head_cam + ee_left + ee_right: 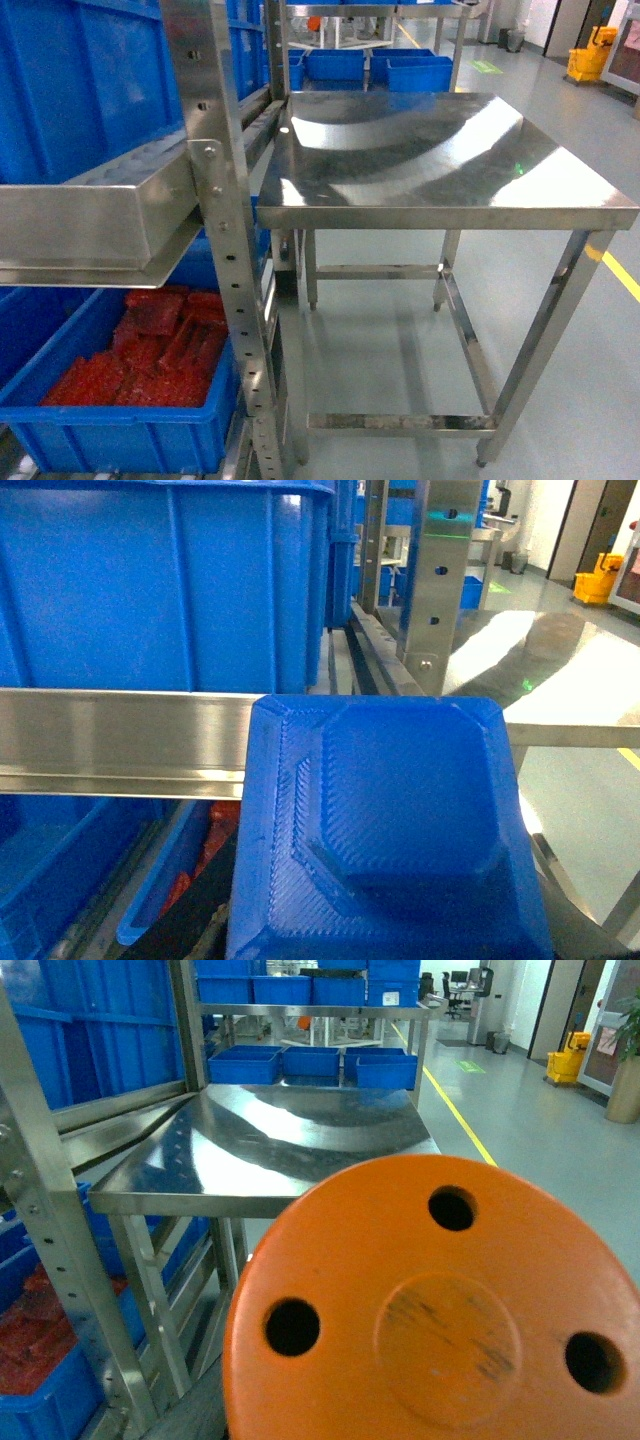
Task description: Sort blue parts and orange caps into right shelf containers
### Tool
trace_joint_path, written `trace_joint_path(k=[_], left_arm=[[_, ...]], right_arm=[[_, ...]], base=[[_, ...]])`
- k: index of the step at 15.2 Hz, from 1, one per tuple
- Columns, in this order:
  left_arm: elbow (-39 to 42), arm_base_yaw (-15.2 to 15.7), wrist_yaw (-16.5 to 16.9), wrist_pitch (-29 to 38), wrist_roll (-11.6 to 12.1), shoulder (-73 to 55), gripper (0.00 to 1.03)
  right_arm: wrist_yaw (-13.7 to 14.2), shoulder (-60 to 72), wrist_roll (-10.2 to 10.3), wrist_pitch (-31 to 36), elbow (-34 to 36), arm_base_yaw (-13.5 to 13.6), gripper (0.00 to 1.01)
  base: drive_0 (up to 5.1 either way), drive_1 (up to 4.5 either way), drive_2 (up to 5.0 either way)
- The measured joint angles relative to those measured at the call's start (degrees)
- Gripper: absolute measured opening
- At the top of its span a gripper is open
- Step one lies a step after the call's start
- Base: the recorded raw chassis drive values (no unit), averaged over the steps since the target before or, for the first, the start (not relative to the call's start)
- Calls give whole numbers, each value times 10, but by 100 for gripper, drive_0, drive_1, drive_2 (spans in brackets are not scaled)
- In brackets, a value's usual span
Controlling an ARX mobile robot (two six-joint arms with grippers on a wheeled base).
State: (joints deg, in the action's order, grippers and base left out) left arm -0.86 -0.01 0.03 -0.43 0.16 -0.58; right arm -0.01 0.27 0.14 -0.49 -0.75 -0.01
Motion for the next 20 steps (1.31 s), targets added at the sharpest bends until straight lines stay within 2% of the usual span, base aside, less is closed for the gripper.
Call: trace_joint_path(k=[7,16,20], left_arm=[[0,0,-1,0,0,0,43],[0,0,0,0,0,0,43],[0,0,0,0,0,0,43]], right_arm=[[0,0,0,2,0,0,44],[0,0,0,1,0,0,44],[0,0,0,3,0,0,44]], base=[[-483,254,254],[-476,104,369],[-460,370,164]])
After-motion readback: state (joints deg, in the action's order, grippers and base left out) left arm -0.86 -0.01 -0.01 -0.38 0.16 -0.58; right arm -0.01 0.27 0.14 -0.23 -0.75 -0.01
